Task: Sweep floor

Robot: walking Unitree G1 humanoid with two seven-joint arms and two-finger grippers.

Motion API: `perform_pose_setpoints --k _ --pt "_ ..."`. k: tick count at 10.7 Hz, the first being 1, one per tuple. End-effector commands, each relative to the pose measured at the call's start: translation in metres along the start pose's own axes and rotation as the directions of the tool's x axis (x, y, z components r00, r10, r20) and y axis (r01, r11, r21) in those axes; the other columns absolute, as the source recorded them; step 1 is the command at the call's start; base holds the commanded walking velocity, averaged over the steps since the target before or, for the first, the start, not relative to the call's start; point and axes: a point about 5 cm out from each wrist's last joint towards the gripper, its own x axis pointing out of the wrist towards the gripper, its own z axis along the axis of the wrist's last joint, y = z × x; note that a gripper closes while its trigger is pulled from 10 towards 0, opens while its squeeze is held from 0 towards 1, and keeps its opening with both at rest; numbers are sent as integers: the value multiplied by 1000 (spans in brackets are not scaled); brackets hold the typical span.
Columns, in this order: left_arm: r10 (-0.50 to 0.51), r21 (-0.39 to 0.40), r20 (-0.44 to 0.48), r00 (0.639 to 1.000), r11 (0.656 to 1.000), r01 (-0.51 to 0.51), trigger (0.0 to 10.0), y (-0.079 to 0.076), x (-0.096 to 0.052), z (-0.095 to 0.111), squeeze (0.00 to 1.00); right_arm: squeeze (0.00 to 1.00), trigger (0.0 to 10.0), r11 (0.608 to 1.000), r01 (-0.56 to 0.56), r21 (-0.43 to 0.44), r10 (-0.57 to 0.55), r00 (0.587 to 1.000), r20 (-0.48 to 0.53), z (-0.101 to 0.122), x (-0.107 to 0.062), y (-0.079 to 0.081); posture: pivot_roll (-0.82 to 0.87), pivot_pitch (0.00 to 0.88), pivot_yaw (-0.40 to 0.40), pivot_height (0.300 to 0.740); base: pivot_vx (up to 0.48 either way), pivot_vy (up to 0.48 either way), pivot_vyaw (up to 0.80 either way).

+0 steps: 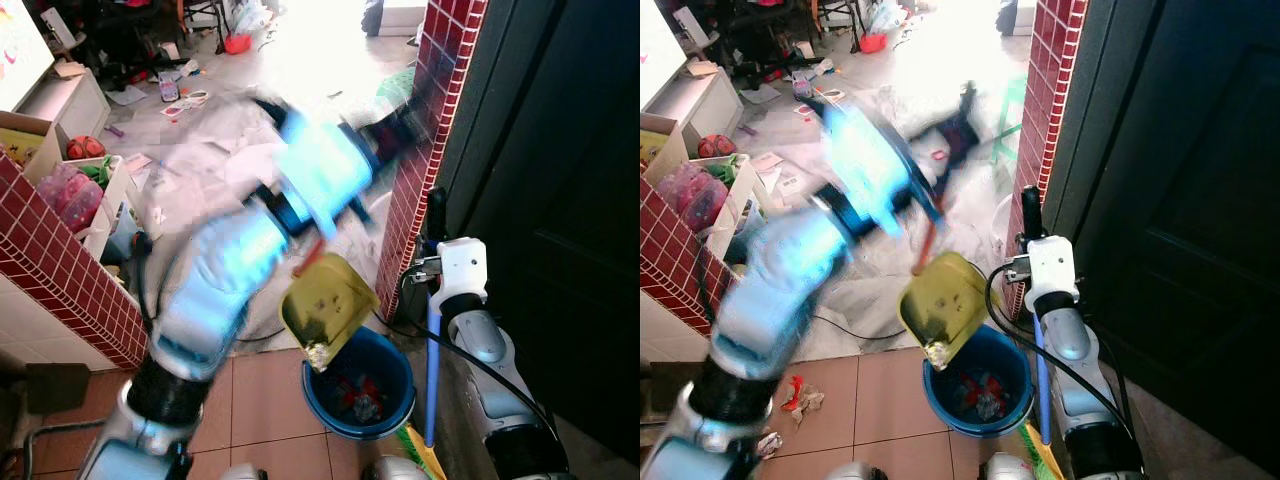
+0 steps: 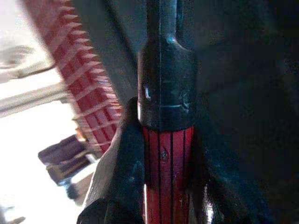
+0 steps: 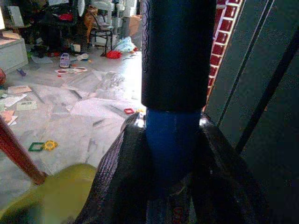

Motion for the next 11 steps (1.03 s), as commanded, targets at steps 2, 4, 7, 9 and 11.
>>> perform_pose_setpoints --k 2,4,7,9,11 --pt "155 -72 70 986 986 -150 10000 28 0 15 0 0 10000 1000 -21 -18 21 999 30 6 5 3 -120 0 53 740 0 0 0" --pt "-15 -62 58 998 998 19 10000 5 1 16 0 0 10000 999 -28 -18 28 999 35 6 8 4 -115 0 54 740 0 0 0" --pt "-26 31 57 998 999 24 10000 3 1 15 0 0 10000 1000 -25 -16 26 999 37 5 8 6 -116 0 62 740 0 0 0" --pt "145 25 114 983 989 -148 10000 22 2 22 0 0 10000 999 -23 -24 24 999 42 5 8 6 -120 0 66 740 0 0 0" --pt "418 -8 154 895 907 -422 10000 64 -7 31 0 0 10000 999 -35 -25 36 998 42 5 6 8 -119 0 61 740 0 0 0"
